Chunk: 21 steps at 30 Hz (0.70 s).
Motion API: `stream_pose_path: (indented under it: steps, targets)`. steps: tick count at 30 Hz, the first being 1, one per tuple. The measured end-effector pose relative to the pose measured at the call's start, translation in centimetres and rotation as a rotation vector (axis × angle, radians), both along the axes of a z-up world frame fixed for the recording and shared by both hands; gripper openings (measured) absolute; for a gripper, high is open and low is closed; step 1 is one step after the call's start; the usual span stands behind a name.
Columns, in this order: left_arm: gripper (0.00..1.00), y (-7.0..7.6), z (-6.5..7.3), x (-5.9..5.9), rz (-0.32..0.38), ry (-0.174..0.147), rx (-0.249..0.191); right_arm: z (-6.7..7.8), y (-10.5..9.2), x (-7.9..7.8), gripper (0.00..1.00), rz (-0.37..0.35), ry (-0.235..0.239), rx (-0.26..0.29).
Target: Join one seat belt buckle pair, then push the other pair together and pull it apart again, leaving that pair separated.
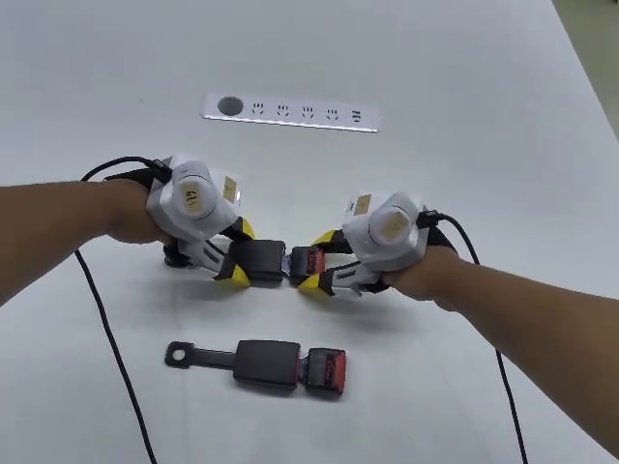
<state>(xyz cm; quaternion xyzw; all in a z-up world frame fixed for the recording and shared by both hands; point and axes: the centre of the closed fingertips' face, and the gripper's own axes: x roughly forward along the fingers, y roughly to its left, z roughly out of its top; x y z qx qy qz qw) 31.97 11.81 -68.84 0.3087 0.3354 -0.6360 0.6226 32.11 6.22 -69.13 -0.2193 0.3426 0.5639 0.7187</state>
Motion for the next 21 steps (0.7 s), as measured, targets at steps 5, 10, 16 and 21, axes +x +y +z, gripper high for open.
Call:
stream_pose_path:
  steps: [5, 10, 16, 21]
  targets:
    - [0.33, 0.1, -0.2, 0.2, -0.001, -0.001, 0.008, -0.1, 0.0, 0.2, 0.33, 0.011, -0.001, -0.015]
    - [0.33, 0.0, -0.1, 0.1, 0.003, -0.001, 0.015, -0.1, -0.1, 0.1, 0.33, 0.016, -0.004, -0.015]
    - [0.33, 0.1, -0.2, 0.1, 0.007, -0.001, 0.027, 0.0, -0.4, 0.0, 0.33, 0.019, -0.007, -0.022]
    - [0.33, 0.1, -0.2, 0.1, 0.012, -0.001, 0.025, 0.0, -1.7, -0.2, 0.33, 0.032, -0.014, -0.032]
